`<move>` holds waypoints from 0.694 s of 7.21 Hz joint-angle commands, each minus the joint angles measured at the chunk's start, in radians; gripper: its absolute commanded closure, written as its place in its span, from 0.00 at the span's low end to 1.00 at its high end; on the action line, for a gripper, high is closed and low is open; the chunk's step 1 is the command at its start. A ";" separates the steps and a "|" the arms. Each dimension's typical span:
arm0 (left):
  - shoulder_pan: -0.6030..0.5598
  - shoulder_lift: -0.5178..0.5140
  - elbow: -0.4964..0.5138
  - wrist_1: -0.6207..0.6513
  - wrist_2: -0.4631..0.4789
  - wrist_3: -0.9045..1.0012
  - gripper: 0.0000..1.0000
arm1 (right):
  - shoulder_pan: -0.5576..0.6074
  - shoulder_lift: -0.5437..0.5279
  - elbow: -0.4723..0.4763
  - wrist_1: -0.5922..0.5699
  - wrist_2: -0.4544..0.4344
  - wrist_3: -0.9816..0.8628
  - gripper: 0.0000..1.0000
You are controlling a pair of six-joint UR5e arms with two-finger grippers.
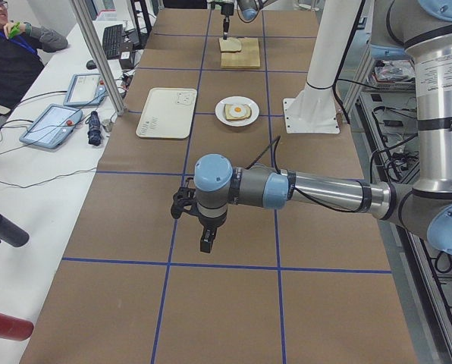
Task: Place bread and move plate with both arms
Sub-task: 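Carry the bread slice with the right gripper toward the white plate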
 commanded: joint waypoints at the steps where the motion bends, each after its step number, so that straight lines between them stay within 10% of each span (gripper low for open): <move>1: 0.000 0.003 0.000 0.000 0.000 0.000 0.02 | -0.109 0.152 0.028 0.000 -0.090 0.220 1.00; 5: -0.002 0.012 0.000 0.003 0.000 0.000 0.02 | -0.536 0.282 0.115 -0.019 -0.617 0.405 1.00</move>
